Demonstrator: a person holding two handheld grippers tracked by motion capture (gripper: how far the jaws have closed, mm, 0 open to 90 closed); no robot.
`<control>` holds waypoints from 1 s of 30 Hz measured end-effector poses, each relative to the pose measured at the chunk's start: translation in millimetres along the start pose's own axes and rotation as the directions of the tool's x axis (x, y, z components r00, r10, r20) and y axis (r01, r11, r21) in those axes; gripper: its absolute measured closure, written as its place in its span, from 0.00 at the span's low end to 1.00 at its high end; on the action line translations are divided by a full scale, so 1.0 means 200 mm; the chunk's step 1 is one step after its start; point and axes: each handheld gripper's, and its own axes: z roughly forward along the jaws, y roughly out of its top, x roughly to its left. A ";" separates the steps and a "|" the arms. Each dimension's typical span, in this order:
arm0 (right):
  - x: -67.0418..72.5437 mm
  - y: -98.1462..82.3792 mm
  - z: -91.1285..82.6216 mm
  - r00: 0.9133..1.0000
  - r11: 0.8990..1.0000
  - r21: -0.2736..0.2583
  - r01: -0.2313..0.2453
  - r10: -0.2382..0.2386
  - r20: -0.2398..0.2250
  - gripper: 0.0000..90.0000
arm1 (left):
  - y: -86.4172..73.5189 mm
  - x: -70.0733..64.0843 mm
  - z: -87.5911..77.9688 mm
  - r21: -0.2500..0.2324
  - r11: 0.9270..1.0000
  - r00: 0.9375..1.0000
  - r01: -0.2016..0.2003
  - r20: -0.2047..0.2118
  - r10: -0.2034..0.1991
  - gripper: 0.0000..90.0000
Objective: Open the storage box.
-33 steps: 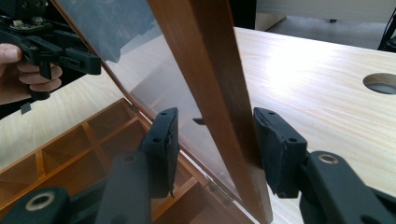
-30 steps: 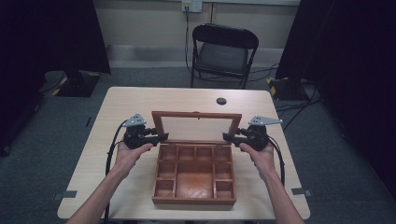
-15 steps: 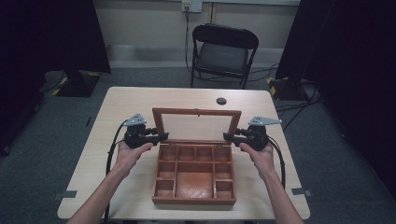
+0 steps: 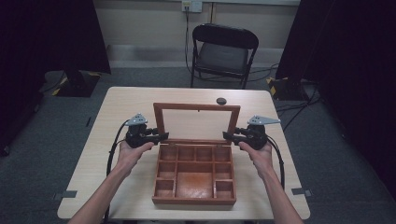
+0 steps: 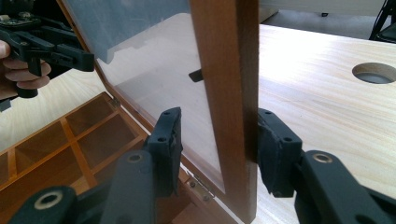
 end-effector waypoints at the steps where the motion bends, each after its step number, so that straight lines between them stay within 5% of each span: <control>1: 0.00 0.00 0.00 1.000 1.000 -0.003 -0.003 0.003 0.000 0.63 | 0.00 0.00 0.00 0.002 1.000 1.000 -0.001 -0.002 0.001 0.65; 30: -0.07 -0.02 0.07 0.997 0.999 -0.017 -0.051 0.052 0.051 0.65 | -0.04 0.06 0.07 0.015 0.998 0.999 0.053 -0.006 -0.053 0.65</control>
